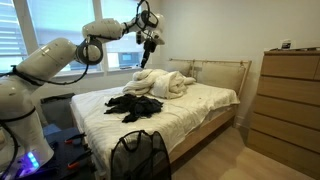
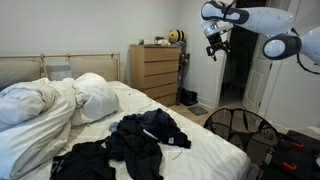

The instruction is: Drop socks and a tank top in the laundry basket

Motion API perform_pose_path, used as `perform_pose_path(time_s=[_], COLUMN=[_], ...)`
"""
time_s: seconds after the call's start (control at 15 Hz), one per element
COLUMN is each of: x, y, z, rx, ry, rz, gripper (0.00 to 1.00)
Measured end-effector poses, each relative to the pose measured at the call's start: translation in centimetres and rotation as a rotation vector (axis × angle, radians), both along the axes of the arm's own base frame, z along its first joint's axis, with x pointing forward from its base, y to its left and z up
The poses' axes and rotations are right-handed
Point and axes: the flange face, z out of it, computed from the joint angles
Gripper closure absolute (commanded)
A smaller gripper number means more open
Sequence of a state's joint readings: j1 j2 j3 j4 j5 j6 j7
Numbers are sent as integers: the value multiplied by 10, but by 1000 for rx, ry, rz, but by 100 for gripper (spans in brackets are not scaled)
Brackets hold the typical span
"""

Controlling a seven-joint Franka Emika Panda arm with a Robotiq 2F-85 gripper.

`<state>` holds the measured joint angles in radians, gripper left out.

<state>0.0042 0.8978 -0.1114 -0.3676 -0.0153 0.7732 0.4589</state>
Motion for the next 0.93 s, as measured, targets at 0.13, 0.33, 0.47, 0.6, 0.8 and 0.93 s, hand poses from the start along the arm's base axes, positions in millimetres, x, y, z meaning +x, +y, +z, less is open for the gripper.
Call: perform_pose_path(time_s=[0.13,0.33,0.47,0.6,0.8,0.93], x=[23,43,43,35,17,9], y=[40,119,169,209,239,246], z=[-22,-69,-104,-133,-156,-163], rx=[-11,3,29,65,124,158], ry=[-77,-112,-81,-25,95,148], rz=[53,157,230,289,348,378], gripper=[0,0,0,0,0,0])
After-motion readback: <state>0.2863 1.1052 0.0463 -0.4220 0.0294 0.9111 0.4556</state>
